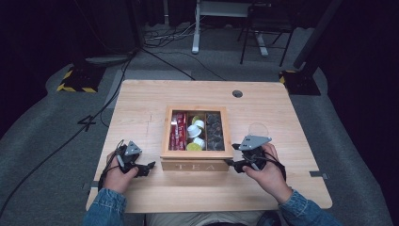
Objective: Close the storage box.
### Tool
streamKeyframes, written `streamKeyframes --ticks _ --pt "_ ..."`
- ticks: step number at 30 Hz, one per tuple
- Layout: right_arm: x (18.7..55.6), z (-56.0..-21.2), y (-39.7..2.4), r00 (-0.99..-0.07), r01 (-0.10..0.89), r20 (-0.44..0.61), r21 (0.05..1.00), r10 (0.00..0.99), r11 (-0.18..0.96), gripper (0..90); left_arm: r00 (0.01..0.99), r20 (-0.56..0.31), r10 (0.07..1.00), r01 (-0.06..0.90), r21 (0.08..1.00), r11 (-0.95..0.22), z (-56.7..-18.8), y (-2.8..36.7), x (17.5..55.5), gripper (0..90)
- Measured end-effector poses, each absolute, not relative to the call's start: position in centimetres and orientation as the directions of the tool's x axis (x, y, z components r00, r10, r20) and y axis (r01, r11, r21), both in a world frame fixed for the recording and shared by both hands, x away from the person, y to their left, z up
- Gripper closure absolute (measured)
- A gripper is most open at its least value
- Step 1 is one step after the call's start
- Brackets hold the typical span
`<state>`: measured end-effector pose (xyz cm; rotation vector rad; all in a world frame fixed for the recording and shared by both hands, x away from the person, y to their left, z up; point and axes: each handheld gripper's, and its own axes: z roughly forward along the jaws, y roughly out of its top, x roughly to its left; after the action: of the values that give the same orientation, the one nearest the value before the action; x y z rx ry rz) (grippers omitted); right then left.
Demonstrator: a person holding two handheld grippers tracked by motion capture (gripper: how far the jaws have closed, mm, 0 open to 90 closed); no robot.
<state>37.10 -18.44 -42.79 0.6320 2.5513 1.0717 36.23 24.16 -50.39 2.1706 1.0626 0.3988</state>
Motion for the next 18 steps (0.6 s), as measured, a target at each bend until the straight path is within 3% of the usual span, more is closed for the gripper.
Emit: streamKeyframes --ticks 5,18 --pt "36.8 -42.6 -18.6 -0.849 0.270 -0.090 0.773 0.521 0.574 24.4 0.617 -0.026 0.787 0.578 0.693 -0.431 -50.4 24.1 36.2 16.2" --pt "37.9 -39.4 -20.3 -0.861 0.292 0.009 0.828 0.509 0.479 23.9 0.624 -0.029 0.781 0.574 0.695 -0.433 -50.4 24.2 36.3 16.2"
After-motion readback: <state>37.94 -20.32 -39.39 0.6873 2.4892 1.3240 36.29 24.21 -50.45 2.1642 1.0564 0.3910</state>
